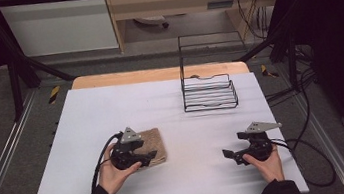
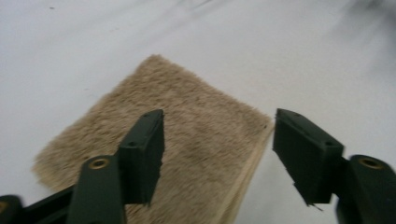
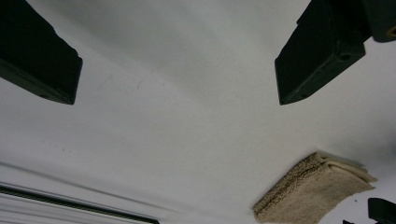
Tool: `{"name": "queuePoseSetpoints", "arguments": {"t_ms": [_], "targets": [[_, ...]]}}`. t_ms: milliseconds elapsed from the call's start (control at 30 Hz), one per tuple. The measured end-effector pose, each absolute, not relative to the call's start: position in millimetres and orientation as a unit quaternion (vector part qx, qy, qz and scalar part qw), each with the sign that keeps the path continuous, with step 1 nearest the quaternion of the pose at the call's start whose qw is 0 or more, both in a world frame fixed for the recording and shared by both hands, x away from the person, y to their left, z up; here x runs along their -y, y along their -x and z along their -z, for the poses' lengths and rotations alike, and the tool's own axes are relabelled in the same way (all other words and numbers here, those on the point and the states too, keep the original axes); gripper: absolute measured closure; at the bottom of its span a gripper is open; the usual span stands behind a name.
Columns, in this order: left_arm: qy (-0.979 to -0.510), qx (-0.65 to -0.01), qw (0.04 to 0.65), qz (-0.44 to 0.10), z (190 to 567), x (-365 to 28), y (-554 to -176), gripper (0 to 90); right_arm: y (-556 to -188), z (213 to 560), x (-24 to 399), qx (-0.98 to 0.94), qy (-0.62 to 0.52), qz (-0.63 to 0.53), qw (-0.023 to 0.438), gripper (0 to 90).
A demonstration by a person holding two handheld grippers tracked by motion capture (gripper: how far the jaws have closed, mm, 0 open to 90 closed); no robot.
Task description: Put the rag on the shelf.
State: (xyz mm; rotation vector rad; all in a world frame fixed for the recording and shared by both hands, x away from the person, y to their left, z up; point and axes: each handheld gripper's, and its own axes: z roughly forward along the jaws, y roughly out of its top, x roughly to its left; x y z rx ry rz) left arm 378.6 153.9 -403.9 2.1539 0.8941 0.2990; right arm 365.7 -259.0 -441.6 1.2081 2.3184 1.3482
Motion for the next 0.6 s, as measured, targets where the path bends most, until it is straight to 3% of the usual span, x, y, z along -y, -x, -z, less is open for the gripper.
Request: {"name": "queuePoseSetpoints", "arguments": {"t_ms": [233,600], "targets": [[-0.84,-0.359,0.385,-0.132,406.5,-190.0,-375.4,17.7,-365.7,437.1,238.8,-0.785,-0.41,-0.452,0.106,0.8],[-0.823,-0.385,0.395,-0.135,415.0,-242.2,-368.3,6.5,-368.0,428.9,204.3,-0.784,-0.413,-0.45,0.109,2.3]]}}
